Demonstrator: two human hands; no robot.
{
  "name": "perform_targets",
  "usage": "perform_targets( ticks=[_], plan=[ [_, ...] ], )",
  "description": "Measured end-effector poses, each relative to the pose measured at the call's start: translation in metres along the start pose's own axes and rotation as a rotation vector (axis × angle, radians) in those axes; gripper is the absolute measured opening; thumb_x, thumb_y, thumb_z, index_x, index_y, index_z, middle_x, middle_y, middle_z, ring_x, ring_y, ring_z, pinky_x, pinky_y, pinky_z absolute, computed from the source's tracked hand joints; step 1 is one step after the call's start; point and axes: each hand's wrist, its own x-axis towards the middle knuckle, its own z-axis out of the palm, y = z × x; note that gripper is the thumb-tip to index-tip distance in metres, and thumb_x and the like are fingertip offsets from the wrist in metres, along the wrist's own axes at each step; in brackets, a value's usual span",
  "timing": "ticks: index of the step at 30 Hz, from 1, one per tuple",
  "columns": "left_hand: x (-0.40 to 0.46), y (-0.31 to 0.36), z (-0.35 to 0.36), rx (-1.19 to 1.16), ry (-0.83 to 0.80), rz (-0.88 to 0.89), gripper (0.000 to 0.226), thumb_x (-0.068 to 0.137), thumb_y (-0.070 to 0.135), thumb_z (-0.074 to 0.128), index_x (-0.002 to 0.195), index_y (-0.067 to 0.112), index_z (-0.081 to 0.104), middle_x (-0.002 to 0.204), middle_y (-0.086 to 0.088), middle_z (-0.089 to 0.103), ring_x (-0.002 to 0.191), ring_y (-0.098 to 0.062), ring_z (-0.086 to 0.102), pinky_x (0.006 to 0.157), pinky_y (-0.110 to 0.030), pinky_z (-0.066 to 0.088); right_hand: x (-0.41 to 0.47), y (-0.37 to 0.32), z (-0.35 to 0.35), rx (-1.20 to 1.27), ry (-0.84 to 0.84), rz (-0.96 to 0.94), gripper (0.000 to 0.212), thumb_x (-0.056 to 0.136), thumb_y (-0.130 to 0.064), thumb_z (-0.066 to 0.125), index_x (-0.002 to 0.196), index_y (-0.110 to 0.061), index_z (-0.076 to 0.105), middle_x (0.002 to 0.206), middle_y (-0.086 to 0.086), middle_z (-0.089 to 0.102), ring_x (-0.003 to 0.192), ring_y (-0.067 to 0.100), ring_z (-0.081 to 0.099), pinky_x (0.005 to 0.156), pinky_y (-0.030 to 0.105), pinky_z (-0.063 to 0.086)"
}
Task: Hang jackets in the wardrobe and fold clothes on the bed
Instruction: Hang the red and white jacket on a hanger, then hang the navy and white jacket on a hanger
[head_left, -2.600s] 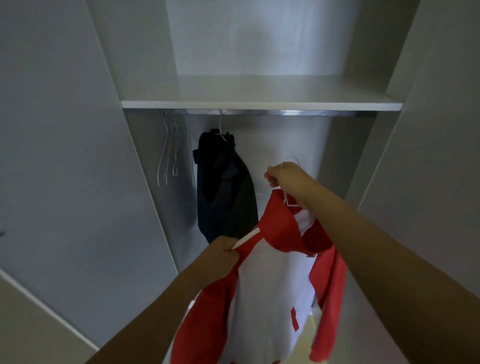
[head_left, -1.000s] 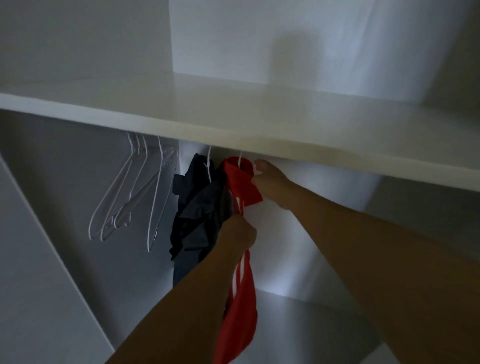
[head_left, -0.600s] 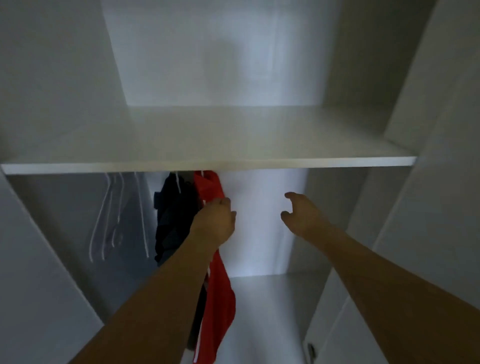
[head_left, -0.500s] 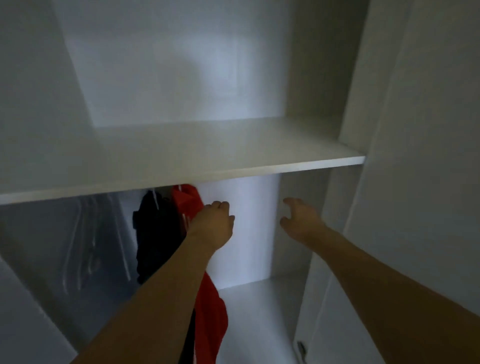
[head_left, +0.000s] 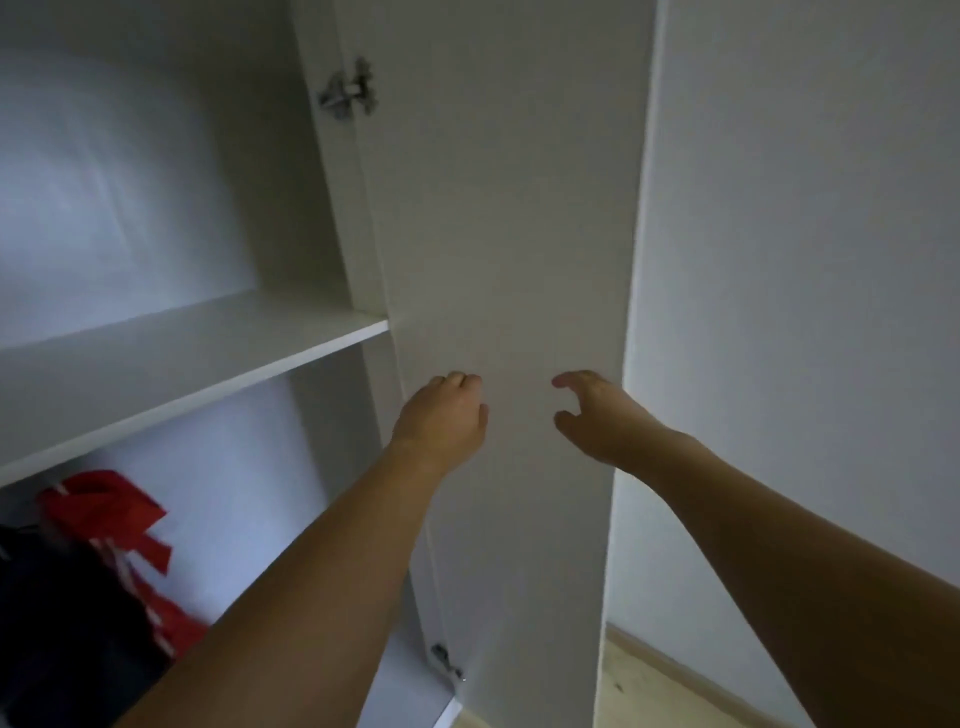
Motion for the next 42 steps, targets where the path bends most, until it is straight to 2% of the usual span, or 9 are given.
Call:
perform_targets(
  ticks=[4,9,18,27,32,37,42],
  plan=[
    [0.011,0.119,-0.014,-0.057,0.021,0.165,0.029,0.101,0.026,0.040,0.118,0.005,0.052,0.125,-0.013,0.055,0.114,-0.031,0.050,0.084,-0.037,0.042,-0.092,0.077,-0.079,-0.068,0.123,0.178,0.050,0.095,-0.021,0.051,0.144,-0.017,0.041,0.150,0.002,0.039,0.134,0.020,0.041,0.105,0.027,0.032],
    [-0.021,0.310,-0.029,-0.188,0.038,0.403,0.038,0.103,0.030,0.037,0.132,0.009,0.047,0.134,-0.008,0.053,0.119,-0.027,0.050,0.091,-0.038,0.044,-0.247,0.172,-0.175,-0.158,0.251,0.420,0.051,0.094,-0.023,0.052,0.144,-0.017,0.041,0.150,0.002,0.039,0.135,0.021,0.041,0.107,0.031,0.032],
    [-0.171,0.659,-0.063,-0.374,-0.024,0.782,0.033,0.100,0.025,0.036,0.121,0.005,0.050,0.126,-0.015,0.054,0.113,-0.032,0.050,0.091,-0.038,0.040,-0.573,0.297,-0.302,-0.214,0.399,0.807,0.054,0.094,-0.018,0.054,0.145,-0.015,0.038,0.152,0.005,0.036,0.136,0.025,0.039,0.109,0.034,0.033],
    [-0.306,0.958,-0.092,-0.420,-0.083,1.138,0.048,0.100,0.033,0.040,0.140,0.006,0.043,0.142,-0.013,0.046,0.126,-0.032,0.046,0.106,-0.039,0.036,-0.867,0.384,-0.397,-0.235,0.568,1.151,0.056,0.094,-0.019,0.056,0.146,-0.016,0.037,0.151,0.006,0.037,0.135,0.025,0.040,0.108,0.035,0.034],
    [-0.388,1.123,-0.089,-0.437,-0.144,1.256,0.052,0.101,0.036,0.039,0.145,0.008,0.038,0.149,-0.012,0.041,0.133,-0.030,0.040,0.112,-0.039,0.027,-1.017,0.458,-0.444,-0.237,0.557,1.303,0.055,0.094,-0.019,0.051,0.146,-0.014,0.036,0.151,0.007,0.036,0.136,0.024,0.037,0.108,0.033,0.031],
    [-0.456,1.289,-0.096,-0.459,-0.275,1.293,0.051,0.101,0.035,0.039,0.144,0.008,0.038,0.147,-0.013,0.043,0.131,-0.031,0.042,0.110,-0.039,0.032,-1.145,0.533,-0.510,-0.201,0.528,1.398,0.054,0.094,-0.020,0.050,0.146,-0.015,0.037,0.150,0.006,0.036,0.136,0.023,0.036,0.108,0.030,0.029],
    [-0.542,1.438,-0.120,-0.494,-0.419,1.347,0.049,0.101,0.035,0.037,0.142,0.007,0.040,0.144,-0.013,0.044,0.129,-0.032,0.044,0.107,-0.042,0.036,-1.286,0.578,-0.569,-0.196,0.594,1.521,0.054,0.090,-0.017,0.052,0.143,-0.013,0.042,0.147,0.009,0.040,0.136,0.024,0.036,0.112,0.032,0.029]
  ],
)
